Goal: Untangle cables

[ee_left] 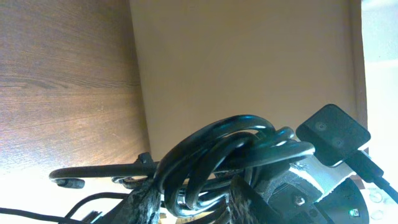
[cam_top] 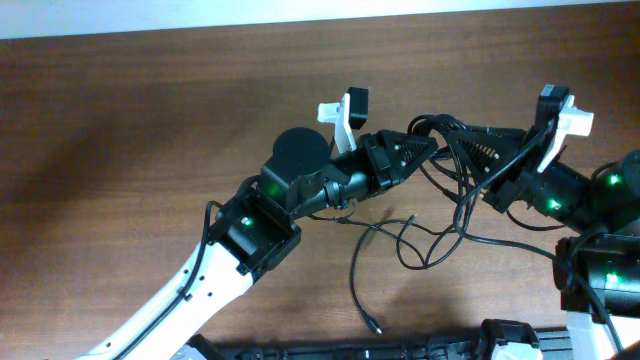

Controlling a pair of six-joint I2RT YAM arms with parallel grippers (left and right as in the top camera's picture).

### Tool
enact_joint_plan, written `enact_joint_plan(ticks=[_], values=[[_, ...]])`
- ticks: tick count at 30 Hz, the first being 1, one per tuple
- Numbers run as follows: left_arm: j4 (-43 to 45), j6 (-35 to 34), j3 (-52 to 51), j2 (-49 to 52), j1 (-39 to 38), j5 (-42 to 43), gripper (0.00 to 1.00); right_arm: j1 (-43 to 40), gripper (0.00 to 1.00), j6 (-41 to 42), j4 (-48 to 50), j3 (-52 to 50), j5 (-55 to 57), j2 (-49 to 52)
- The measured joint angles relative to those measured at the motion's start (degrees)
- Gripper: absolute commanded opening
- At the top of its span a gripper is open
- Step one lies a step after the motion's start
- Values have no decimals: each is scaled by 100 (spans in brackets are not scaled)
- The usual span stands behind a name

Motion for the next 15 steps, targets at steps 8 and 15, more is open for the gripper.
enact_joint_plan(ticks=[8, 15], values=[[-31, 4, 0, 4, -15, -273, 19, 0, 4, 0, 4, 0, -2, 2], [-63, 20, 0, 4, -22, -339, 22, 0, 4, 2, 9, 0, -4, 2]])
